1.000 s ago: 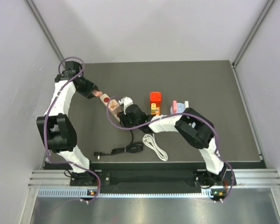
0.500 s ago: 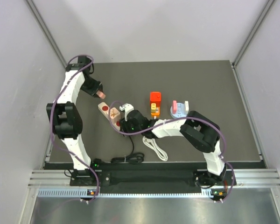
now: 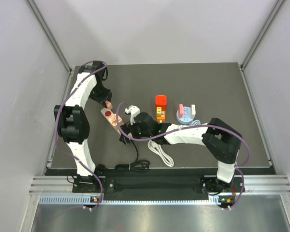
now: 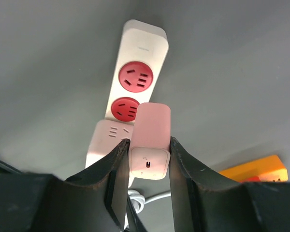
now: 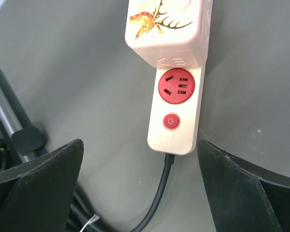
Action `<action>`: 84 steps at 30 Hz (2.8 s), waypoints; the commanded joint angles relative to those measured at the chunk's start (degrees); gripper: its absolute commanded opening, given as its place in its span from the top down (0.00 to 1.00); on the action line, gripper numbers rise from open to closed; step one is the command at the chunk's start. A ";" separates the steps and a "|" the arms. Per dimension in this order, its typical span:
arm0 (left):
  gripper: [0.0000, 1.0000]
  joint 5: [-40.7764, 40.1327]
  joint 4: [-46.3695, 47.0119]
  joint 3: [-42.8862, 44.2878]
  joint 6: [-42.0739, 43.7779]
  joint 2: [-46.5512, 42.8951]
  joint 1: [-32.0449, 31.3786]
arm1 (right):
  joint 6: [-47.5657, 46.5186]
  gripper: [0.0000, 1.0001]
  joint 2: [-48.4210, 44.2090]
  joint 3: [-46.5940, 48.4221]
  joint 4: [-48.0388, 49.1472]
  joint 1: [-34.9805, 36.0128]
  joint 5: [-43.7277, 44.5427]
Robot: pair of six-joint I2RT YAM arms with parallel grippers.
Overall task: Insert the plug
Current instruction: Adjust the socket at the center of the board, then insert the plug into the socket.
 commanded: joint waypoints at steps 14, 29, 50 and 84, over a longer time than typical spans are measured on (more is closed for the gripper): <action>1.00 -3.45 -1.67 -0.20 0.02 3.42 0.24 | -0.66 0.00 -16.17 -3.96 -4.24 0.75 8.55; 1.00 -3.72 -0.88 -0.20 1.42 7.11 0.51 | -0.14 0.00 -17.93 -3.34 -4.77 1.10 9.43; 1.00 -2.93 0.96 -0.90 4.76 8.34 0.42 | 0.22 0.00 -16.79 -3.34 -3.97 2.25 10.48; 1.00 -1.16 9.67 -14.09 11.00 10.45 3.15 | -0.22 0.00 -18.98 -2.55 -4.59 3.04 12.15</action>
